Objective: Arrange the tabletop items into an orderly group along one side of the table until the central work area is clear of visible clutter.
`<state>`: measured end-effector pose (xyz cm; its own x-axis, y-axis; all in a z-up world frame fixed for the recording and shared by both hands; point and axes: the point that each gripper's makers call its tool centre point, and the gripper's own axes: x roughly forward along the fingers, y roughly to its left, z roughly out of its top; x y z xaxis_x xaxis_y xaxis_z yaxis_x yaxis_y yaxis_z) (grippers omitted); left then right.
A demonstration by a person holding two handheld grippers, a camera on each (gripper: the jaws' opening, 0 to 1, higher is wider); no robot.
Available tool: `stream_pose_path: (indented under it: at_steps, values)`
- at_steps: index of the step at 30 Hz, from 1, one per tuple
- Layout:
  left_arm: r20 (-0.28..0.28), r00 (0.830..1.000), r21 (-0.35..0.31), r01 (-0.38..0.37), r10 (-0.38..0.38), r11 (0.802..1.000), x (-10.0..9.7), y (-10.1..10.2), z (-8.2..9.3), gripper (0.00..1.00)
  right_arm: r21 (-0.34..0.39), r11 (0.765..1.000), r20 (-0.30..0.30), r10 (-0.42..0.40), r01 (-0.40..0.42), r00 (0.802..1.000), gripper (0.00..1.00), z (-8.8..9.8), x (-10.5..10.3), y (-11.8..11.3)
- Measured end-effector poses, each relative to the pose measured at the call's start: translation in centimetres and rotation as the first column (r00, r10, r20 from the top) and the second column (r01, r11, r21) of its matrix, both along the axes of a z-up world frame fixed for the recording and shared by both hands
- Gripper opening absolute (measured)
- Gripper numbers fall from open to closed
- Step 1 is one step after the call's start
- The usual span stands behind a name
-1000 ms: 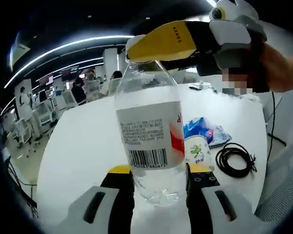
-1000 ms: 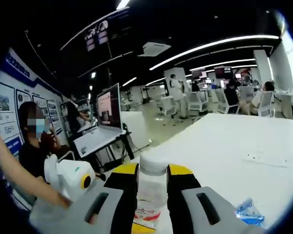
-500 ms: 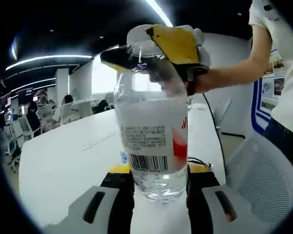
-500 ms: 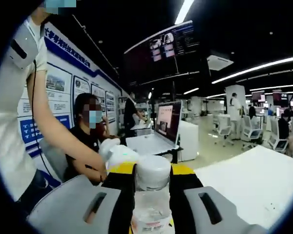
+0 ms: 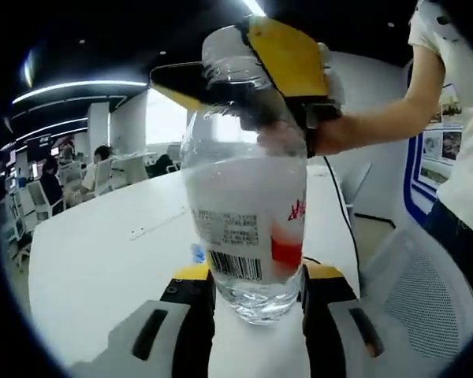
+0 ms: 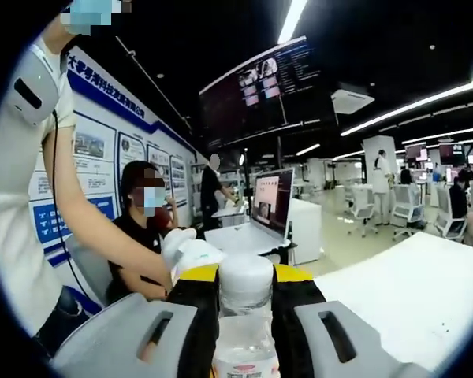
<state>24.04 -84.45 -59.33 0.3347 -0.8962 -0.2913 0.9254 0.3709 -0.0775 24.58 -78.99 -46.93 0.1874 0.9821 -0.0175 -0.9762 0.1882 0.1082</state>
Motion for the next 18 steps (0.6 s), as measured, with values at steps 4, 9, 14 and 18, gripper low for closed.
stream_pose_path:
  at_steps: [4, 9, 14, 18]
  values:
    - [-0.007, 0.992, -0.053, -0.129, 0.129, 0.990, 1.6, 1.3, 0.4, 0.52, 0.042, 0.998, -0.022, -0.044, 0.044, 0.999, 0.20, 0.2, 1.1, -0.5]
    - [-0.002, 0.981, -0.048, -0.195, 0.195, 0.980, 1.8, 2.6, -0.6, 0.58, 0.045, 0.997, -0.015, -0.068, 0.069, 0.998, 0.20, -0.5, 2.2, -0.3]
    - [-0.050, 0.961, -0.067, -0.274, 0.271, 0.959, 1.5, 4.2, -1.7, 0.62, 0.030, 0.996, -0.020, -0.083, 0.084, 0.996, 0.21, -1.7, 3.3, 0.0]
    - [-0.056, 0.951, -0.057, -0.306, 0.303, 0.950, 0.6, 5.2, -2.5, 0.63, 0.018, 0.996, -0.023, -0.087, 0.088, 0.996, 0.21, -3.0, 4.4, 0.0]
